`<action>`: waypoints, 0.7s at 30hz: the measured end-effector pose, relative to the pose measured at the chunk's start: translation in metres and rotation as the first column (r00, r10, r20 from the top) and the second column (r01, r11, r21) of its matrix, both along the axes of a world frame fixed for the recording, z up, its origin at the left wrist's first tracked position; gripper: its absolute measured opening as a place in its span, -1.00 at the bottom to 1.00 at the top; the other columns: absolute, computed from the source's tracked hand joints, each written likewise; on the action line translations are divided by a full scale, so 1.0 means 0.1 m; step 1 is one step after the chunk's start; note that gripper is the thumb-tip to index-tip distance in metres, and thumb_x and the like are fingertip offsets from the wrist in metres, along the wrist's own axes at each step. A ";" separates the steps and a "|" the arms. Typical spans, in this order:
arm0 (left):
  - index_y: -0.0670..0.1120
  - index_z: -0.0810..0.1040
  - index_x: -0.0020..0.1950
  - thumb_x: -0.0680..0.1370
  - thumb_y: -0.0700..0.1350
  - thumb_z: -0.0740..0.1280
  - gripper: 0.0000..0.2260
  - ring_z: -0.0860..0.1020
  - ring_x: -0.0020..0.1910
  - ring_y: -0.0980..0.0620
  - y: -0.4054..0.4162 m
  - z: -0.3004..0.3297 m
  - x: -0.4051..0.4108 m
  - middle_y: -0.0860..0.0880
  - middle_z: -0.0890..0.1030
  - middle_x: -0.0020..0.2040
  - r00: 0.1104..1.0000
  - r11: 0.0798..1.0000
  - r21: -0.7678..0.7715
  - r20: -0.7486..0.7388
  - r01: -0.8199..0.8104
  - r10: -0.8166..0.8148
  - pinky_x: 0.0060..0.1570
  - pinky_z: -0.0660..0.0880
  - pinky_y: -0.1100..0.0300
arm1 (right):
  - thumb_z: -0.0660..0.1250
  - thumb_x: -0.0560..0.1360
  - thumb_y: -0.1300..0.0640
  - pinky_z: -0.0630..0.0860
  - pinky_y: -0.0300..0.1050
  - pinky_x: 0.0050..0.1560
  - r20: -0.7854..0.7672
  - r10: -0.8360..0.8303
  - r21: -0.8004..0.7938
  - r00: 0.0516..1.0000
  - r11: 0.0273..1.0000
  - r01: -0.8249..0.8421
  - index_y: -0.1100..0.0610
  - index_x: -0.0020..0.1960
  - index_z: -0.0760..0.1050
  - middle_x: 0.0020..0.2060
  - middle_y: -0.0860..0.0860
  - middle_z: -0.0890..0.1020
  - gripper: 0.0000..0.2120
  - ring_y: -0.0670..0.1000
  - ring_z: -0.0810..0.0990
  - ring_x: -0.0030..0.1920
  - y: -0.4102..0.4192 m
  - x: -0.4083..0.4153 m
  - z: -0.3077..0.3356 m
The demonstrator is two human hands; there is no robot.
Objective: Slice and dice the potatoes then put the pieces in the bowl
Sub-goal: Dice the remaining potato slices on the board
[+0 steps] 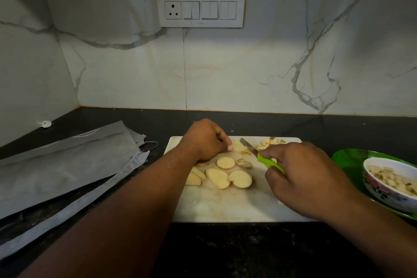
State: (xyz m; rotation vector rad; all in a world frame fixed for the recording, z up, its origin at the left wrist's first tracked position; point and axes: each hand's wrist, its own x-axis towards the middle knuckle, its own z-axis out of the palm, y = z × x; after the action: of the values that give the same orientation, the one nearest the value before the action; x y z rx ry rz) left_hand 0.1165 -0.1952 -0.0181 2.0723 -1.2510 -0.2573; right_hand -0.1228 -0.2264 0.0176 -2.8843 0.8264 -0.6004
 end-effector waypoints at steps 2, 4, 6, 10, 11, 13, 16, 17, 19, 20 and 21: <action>0.08 0.76 -0.13 0.52 -0.09 0.56 -0.93 0.64 -0.08 0.25 0.03 -0.02 0.03 0.19 0.72 -0.18 0.997 0.999 -0.050 -0.071 0.005 -0.008 0.04 0.54 0.27 | 0.28 0.50 0.02 0.51 -0.17 0.09 0.050 -0.012 0.004 0.999 1.000 0.012 -0.11 0.35 0.53 0.08 -0.12 0.69 -0.58 -0.05 0.61 0.09 -0.04 0.05 -0.06; 0.08 0.75 -0.05 0.59 -0.15 0.48 -0.88 0.67 -0.11 0.26 0.04 -0.03 0.04 0.17 0.74 -0.18 0.989 0.995 -0.102 -0.149 -0.013 -0.002 -0.01 0.51 0.32 | 0.25 0.51 -0.01 0.54 -0.14 0.09 0.080 -0.009 0.019 0.997 1.000 0.008 -0.11 0.36 0.51 0.10 -0.10 0.69 -0.58 -0.05 0.62 0.08 -0.05 0.10 -0.11; 0.09 0.71 0.06 0.63 -0.21 0.40 -0.81 0.67 -0.16 0.29 0.04 -0.03 0.03 0.11 0.75 -0.18 0.977 0.992 -0.123 -0.211 -0.034 0.007 0.00 0.52 0.31 | 0.18 0.49 -0.07 0.58 -0.10 0.06 0.092 0.020 0.035 0.996 0.999 -0.023 -0.12 0.40 0.47 0.09 -0.09 0.69 -0.52 -0.06 0.62 0.06 -0.02 0.16 -0.17; 0.10 0.57 0.23 0.66 -0.23 0.31 -0.74 0.56 -0.32 0.21 0.03 -0.06 0.04 0.06 0.75 -0.17 0.966 0.984 -0.155 -0.254 -0.094 0.052 -0.22 0.48 0.23 | 0.16 0.52 -0.03 0.60 -0.07 -0.15 0.055 0.092 0.015 0.994 0.996 -0.093 -0.12 0.38 0.44 -0.15 -0.09 0.64 -0.57 -0.06 0.58 -0.17 0.08 0.31 -0.27; 0.11 0.54 0.26 0.67 -0.23 0.29 -0.74 0.57 -0.29 0.18 0.03 -0.06 0.05 0.07 0.75 -0.17 0.967 0.981 -0.161 -0.247 -0.106 0.064 -0.23 0.48 0.22 | 0.15 0.53 -0.01 0.59 -0.06 -0.19 0.041 0.105 0.001 0.994 0.994 -0.105 -0.11 0.38 0.43 -0.19 -0.08 0.62 -0.58 -0.05 0.57 -0.21 0.09 0.33 -0.27; 0.11 0.48 0.30 0.68 -0.20 0.28 -0.74 0.61 -0.21 0.13 0.02 -0.08 0.06 0.07 0.74 -0.16 0.974 0.982 -0.157 -0.214 -0.108 0.073 -0.22 0.48 0.22 | 0.15 0.53 -0.01 0.58 -0.06 -0.21 0.020 0.110 -0.002 0.994 0.994 -0.110 -0.11 0.41 0.40 -0.19 -0.06 0.61 -0.56 -0.04 0.56 -0.23 0.08 0.36 -0.29; 0.06 0.46 0.34 0.66 -0.17 0.32 -0.73 0.60 -0.18 0.19 0.01 -0.07 0.05 0.07 0.73 -0.15 0.987 0.986 -0.140 -0.144 -0.086 0.066 -0.20 0.43 0.24 | 0.16 0.52 -0.02 0.59 -0.07 -0.21 0.032 0.101 0.016 0.994 0.995 -0.101 -0.13 0.43 0.38 -0.19 -0.08 0.62 -0.53 -0.05 0.57 -0.24 0.06 0.36 -0.28; 0.06 0.46 0.33 0.66 -0.15 0.34 -0.73 0.59 -0.19 0.20 0.00 -0.06 0.05 0.07 0.73 -0.15 0.989 0.987 -0.133 -0.132 -0.088 0.070 -0.20 0.43 0.24 | 0.16 0.52 -0.03 0.60 -0.07 -0.20 0.037 0.103 0.017 0.994 0.994 -0.104 -0.13 0.44 0.38 -0.19 -0.08 0.62 -0.52 -0.06 0.57 -0.23 0.06 0.36 -0.28; 0.06 0.46 0.31 0.66 -0.10 0.37 -0.76 0.58 -0.22 0.18 0.00 -0.05 0.04 0.06 0.72 -0.15 0.990 0.987 -0.128 -0.118 -0.096 0.081 -0.20 0.44 0.22 | 0.17 0.51 -0.03 0.59 -0.10 -0.18 0.041 0.099 0.015 0.994 0.995 -0.100 -0.14 0.45 0.37 -0.14 -0.08 0.63 -0.50 -0.05 0.58 -0.19 0.05 0.35 -0.28; 0.06 0.47 0.29 0.65 -0.08 0.38 -0.77 0.58 -0.23 0.16 0.01 -0.05 0.04 0.05 0.72 -0.15 0.990 0.987 -0.127 -0.109 -0.098 0.084 -0.18 0.45 0.20 | 0.17 0.51 -0.03 0.58 -0.12 -0.17 0.039 0.092 0.016 0.995 0.996 -0.092 -0.13 0.46 0.37 -0.12 -0.07 0.63 -0.50 -0.05 0.57 -0.18 0.05 0.35 -0.29; 0.06 0.49 0.27 0.65 -0.07 0.39 -0.78 0.58 -0.22 0.14 0.01 -0.05 0.04 0.05 0.71 -0.16 0.992 0.987 -0.126 -0.098 -0.098 0.086 -0.17 0.46 0.19 | 0.18 0.51 -0.04 0.57 -0.14 -0.16 0.038 0.080 0.022 0.996 0.996 -0.081 -0.14 0.47 0.37 -0.09 -0.07 0.63 -0.49 -0.06 0.56 -0.17 0.03 0.34 -0.28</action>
State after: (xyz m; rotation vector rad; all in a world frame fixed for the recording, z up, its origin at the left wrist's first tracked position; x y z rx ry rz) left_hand 0.1206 -0.1944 -0.0234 1.9773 -1.0855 -0.2204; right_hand -0.0889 -0.2230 -0.0108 -2.8600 0.7036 -0.6297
